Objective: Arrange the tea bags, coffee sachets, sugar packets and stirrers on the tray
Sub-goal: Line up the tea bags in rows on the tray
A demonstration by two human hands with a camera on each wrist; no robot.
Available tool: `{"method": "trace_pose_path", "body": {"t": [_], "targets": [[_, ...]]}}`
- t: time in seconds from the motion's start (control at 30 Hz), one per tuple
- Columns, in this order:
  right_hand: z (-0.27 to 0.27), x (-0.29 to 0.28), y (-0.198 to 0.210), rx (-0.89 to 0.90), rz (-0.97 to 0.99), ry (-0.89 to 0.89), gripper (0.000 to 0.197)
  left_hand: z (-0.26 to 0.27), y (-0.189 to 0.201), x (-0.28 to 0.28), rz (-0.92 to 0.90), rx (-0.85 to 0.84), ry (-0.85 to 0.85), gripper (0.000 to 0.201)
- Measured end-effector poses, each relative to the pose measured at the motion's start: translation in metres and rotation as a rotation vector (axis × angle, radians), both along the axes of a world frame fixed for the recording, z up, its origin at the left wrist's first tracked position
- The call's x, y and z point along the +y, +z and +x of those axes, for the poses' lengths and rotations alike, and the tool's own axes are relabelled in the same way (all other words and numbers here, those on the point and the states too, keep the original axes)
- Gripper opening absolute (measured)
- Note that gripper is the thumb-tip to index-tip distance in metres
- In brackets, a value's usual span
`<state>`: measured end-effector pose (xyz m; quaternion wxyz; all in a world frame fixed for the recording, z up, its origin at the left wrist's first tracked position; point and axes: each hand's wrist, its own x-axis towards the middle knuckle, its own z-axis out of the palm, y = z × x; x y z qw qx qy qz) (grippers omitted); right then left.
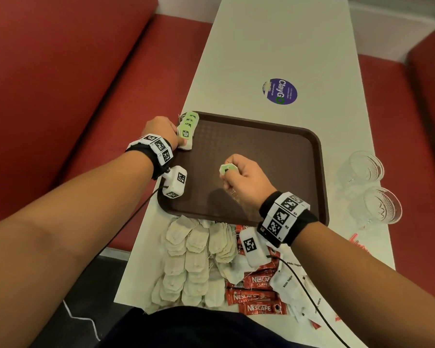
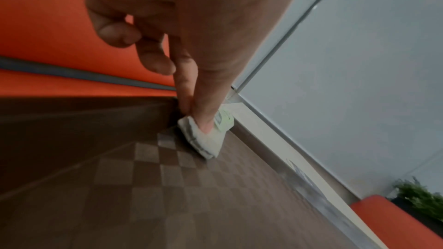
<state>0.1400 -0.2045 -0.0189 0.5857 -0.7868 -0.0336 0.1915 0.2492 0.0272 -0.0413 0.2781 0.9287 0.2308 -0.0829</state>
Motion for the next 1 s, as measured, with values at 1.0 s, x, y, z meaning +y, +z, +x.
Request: {"method": "trace_pose_path", "body": {"t": [1.0], "targets": [[0.03,0.016,-0.007,-0.219,-0.341,0.163,0.031,-0.071,0.033,-0.007,-0.198,-0.285,-0.494,0.002]]}}
